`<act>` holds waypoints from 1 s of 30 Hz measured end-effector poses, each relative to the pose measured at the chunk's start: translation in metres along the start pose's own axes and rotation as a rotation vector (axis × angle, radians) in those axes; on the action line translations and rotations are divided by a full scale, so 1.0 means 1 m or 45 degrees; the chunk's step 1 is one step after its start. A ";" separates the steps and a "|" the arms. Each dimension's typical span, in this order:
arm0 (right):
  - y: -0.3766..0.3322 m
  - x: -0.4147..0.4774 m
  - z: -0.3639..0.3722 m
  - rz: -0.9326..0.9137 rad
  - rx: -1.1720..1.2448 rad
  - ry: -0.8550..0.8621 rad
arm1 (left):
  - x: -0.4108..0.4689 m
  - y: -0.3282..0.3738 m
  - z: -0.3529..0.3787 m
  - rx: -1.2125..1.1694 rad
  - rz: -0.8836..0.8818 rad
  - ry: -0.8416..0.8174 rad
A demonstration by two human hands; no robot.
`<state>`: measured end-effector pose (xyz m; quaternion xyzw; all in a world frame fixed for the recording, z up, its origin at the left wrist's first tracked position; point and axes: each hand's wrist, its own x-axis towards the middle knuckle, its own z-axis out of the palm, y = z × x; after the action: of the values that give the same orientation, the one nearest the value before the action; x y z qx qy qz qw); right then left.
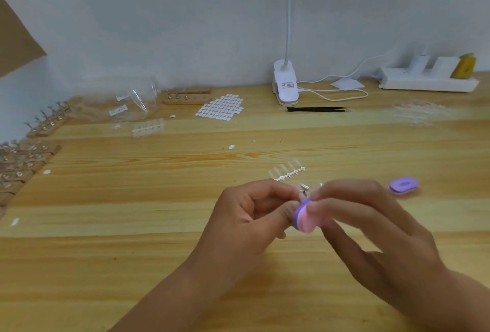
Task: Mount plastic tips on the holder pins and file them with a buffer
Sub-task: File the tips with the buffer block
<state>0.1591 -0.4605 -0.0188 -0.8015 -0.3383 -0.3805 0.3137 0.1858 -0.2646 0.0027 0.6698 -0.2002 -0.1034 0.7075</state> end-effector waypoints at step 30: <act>0.027 -0.004 -0.005 0.108 -0.120 -0.115 | 0.013 -0.012 -0.024 1.105 -0.026 0.282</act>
<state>0.1764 -0.4810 -0.0264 -0.8453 -0.2994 -0.3459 0.2760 0.2089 -0.2487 -0.0080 0.9136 -0.1413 0.0556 0.3772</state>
